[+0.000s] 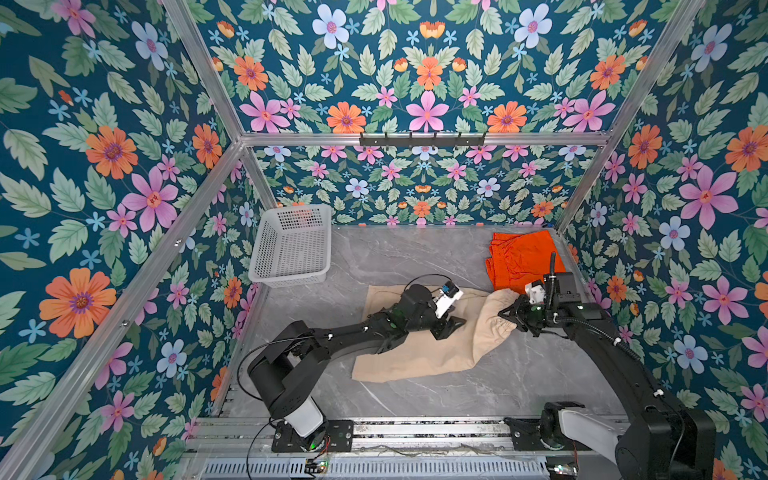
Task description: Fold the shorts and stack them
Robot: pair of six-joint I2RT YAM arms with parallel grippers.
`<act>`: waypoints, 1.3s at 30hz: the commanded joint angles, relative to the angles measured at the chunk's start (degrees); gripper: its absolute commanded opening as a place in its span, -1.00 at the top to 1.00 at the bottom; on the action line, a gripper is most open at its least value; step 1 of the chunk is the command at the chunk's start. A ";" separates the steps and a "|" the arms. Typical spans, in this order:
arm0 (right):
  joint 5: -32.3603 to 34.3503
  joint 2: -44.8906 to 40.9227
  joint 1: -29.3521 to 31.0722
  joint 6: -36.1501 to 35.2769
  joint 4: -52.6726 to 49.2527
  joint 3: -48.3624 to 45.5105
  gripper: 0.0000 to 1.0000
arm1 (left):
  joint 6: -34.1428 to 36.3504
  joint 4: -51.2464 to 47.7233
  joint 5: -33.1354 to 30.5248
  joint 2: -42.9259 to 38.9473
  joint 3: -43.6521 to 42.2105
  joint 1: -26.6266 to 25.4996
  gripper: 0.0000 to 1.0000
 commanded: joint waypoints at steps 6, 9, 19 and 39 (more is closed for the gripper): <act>10.79 5.63 2.75 -15.00 -14.56 17.76 0.75 | -23.94 -10.22 -11.68 -10.27 -8.03 9.80 0.05; 17.34 9.08 7.12 -18.16 -17.20 23.86 0.75 | -28.52 -11.40 -12.37 -12.73 -11.41 13.10 0.08; 33.44 22.03 22.53 -20.62 -24.54 42.98 0.76 | -33.66 -10.46 -10.44 -7.78 -15.54 16.53 0.24; 42.66 46.72 45.66 -16.46 -28.67 61.23 0.76 | -33.47 -5.19 -12.63 1.38 -19.11 17.37 0.59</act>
